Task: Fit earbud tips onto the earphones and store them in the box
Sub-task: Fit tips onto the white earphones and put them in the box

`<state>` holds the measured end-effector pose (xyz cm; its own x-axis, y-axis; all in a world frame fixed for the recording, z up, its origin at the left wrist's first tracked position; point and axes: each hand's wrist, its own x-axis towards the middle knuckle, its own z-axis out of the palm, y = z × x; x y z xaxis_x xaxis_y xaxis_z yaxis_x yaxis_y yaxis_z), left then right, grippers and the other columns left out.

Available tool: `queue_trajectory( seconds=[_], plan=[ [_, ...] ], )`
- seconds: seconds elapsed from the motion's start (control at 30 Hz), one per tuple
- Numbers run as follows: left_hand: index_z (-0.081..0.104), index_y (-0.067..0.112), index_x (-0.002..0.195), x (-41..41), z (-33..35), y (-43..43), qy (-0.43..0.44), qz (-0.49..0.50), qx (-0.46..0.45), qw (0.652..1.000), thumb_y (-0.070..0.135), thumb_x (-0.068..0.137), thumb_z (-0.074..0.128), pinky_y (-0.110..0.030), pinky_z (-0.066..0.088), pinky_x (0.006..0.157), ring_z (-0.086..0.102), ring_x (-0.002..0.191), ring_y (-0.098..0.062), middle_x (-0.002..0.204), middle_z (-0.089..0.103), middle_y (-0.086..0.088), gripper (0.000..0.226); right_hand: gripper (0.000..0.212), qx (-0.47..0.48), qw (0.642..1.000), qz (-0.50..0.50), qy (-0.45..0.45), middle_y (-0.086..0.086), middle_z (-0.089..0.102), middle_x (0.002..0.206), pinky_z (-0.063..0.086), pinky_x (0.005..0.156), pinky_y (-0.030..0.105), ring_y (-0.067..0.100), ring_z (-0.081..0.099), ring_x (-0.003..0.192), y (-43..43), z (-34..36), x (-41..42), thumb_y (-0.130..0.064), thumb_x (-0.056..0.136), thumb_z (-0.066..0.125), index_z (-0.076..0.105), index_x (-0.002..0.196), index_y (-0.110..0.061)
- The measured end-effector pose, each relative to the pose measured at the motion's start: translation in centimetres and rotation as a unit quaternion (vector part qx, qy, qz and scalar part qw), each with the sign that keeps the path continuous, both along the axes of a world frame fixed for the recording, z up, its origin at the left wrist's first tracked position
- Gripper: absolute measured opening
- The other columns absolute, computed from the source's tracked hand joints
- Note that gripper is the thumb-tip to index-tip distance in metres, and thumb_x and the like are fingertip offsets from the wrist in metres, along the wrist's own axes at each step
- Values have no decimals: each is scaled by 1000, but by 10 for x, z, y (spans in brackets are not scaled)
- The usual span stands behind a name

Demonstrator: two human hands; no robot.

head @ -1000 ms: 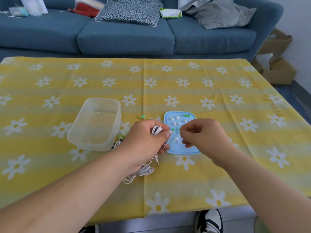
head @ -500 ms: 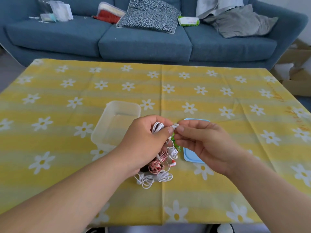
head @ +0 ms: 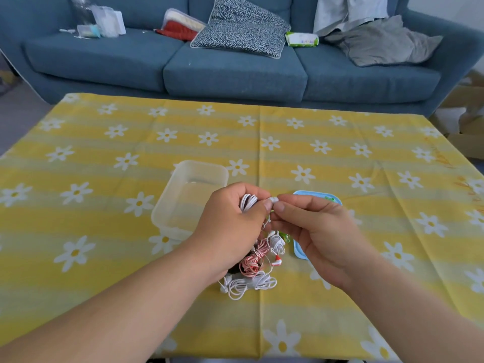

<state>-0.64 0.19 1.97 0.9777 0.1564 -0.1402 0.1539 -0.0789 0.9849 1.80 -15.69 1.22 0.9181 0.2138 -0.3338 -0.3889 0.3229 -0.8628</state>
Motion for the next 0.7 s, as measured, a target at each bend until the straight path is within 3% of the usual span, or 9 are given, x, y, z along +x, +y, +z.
queue_trajectory(
  seconds=[0.1,0.23,0.37,0.6,0.7],
  plan=[
    [74,22,91,2,1,-1,-3,18,7,1000,19,93,73,-50,63,74,74,78,-33,71,71,-1,3,32,21,1000,-10,7,23,73,93,60,93,41,30,70,83,4,0,-2,-3,71,76,74,101,7],
    [73,23,92,2,1,-3,2,27,15,1000,21,92,75,-51,63,73,74,79,-34,76,74,-5,2,22,3,1000,-6,-12,27,72,91,60,90,39,32,72,82,3,0,-4,-6,81,73,76,100,5],
    [74,23,92,3,1,-2,2,10,14,1000,21,92,75,-52,63,72,73,81,-35,81,75,-11,2,20,-24,999,-9,-29,32,72,99,58,93,48,37,72,83,-1,2,0,-7,90,70,71,106,6],
    [75,21,94,5,3,0,-3,-19,4,1000,19,91,76,-48,63,74,70,69,-18,74,73,-3,3,34,-17,999,14,-23,31,72,100,56,98,51,38,72,88,-7,5,2,-11,81,73,70,109,8],
    [75,17,96,4,4,0,0,-28,-6,1000,16,92,75,-43,63,71,70,66,-14,73,72,-2,4,17,-78,995,14,-68,25,75,91,59,93,50,34,72,82,-7,4,3,-4,86,72,73,102,3]
  ],
)
